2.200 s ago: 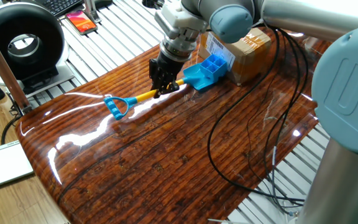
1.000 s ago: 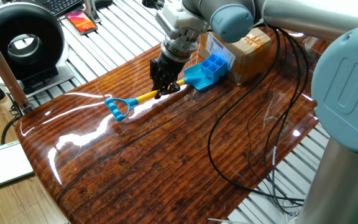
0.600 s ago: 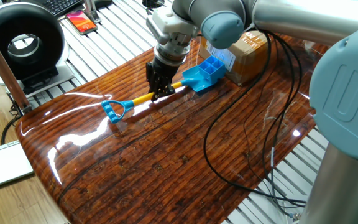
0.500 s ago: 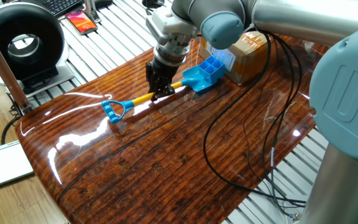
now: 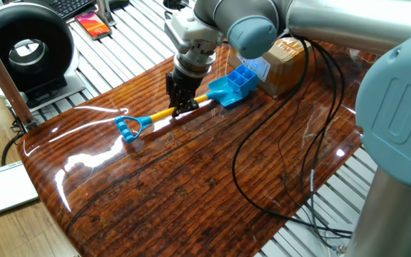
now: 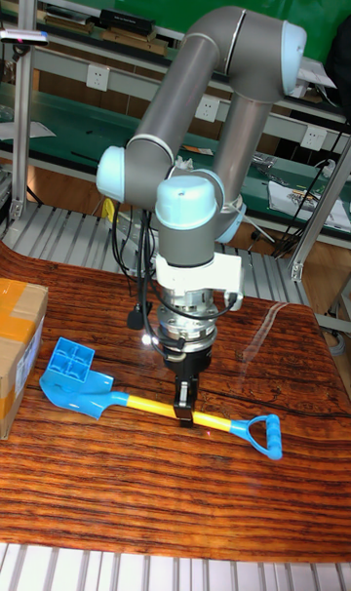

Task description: Use a shovel to scoop up an object

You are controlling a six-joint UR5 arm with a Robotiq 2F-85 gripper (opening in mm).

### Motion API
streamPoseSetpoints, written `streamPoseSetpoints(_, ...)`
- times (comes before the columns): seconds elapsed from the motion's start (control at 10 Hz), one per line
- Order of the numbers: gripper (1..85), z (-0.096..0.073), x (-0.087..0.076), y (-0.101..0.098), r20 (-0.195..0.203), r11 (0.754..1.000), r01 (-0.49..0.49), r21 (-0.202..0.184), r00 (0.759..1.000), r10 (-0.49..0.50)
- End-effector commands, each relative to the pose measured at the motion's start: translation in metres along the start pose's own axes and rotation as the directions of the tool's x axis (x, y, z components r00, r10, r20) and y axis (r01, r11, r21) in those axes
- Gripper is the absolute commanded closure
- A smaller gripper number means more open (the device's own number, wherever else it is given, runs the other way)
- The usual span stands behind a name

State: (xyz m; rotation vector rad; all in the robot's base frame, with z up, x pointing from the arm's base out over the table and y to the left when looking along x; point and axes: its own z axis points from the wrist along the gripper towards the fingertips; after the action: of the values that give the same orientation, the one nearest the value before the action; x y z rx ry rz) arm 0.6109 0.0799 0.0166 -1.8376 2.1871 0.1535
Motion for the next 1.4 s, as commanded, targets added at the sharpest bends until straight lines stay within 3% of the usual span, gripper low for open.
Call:
streamPoseSetpoints(0.0,84.3,-0.003,-0.008,-0.001,0.002,1.000,-0.016,0.001,1.000,0.016)
streamPoseSetpoints(0.2,84.3,-0.004,-0.013,-0.001,0.004,1.000,-0.022,0.002,1.000,0.022)
streamPoseSetpoints(0.6,84.3,-0.013,-0.025,0.001,-0.030,0.999,-0.041,0.008,0.999,0.042)
streamPoseSetpoints(1.1,84.3,-0.036,-0.031,0.002,-0.095,0.997,-0.077,-0.016,0.993,0.075)
streamPoseSetpoints(1.3,84.3,-0.035,-0.035,0.003,-0.102,0.996,-0.083,-0.020,0.991,0.080)
